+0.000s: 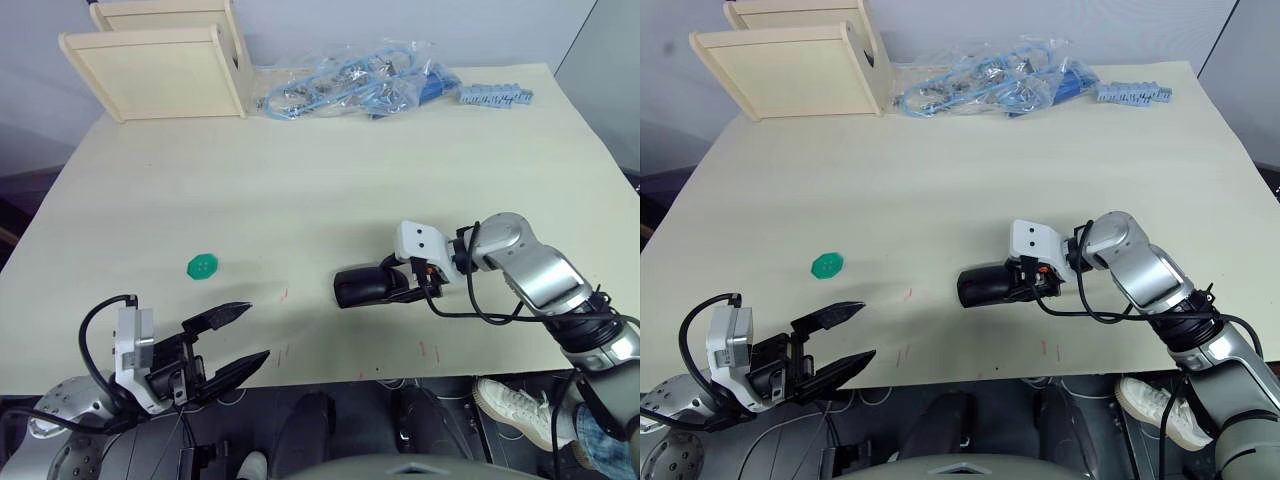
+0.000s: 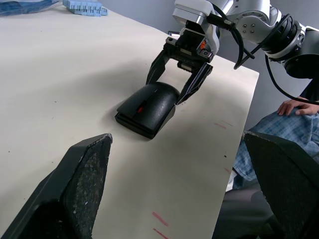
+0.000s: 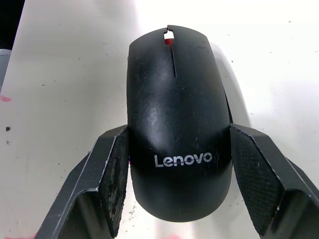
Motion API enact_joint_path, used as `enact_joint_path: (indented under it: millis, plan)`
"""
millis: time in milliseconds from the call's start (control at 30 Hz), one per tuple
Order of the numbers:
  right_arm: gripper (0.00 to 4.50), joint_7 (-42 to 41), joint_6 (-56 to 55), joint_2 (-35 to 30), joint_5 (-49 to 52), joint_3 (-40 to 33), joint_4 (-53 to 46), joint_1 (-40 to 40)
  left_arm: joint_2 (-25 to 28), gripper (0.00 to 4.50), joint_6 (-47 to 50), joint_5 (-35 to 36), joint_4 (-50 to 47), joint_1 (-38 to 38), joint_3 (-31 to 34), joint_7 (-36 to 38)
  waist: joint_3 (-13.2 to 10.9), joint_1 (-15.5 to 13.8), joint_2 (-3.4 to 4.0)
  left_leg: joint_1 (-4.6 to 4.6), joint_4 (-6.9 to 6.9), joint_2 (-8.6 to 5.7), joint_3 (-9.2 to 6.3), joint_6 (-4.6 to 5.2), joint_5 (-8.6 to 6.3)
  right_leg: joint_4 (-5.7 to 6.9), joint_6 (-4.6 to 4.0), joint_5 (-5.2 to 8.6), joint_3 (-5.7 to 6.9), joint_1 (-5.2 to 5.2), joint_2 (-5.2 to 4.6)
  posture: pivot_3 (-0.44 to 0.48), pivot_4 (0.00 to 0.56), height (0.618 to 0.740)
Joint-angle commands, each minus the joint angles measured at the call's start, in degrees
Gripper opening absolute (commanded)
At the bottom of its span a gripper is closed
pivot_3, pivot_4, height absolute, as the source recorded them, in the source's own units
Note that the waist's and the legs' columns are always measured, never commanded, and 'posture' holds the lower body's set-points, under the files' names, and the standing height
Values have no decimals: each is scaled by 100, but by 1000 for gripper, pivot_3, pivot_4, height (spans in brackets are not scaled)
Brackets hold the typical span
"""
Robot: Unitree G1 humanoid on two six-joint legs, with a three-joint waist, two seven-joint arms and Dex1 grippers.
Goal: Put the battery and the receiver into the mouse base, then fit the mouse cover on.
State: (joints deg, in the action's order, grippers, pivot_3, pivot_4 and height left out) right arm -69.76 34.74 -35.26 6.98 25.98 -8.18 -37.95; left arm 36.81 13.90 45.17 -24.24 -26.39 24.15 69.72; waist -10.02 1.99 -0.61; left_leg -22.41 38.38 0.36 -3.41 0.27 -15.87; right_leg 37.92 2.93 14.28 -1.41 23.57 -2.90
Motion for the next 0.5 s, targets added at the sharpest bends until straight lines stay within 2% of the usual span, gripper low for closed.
enact_joint_path:
  millis: [33, 500]
  plan:
    - [2818, -27, -16, -5, 57, -86, -143, -159, 13, 4500, -74, 75, -189, -30, 98, 22, 0, 0, 0, 0, 0, 0, 0, 0, 0, 0, 0, 0, 0, 0, 0, 0, 150, 740]
    - [2818, -20, 20, -1, 105, -98, -169, -208, 16, 4500, -62, 77, -215, -31, 93, 3, 0, 0, 0, 0, 0, 0, 0, 0, 0, 0, 0, 0, 0, 0, 0, 0, 150, 740]
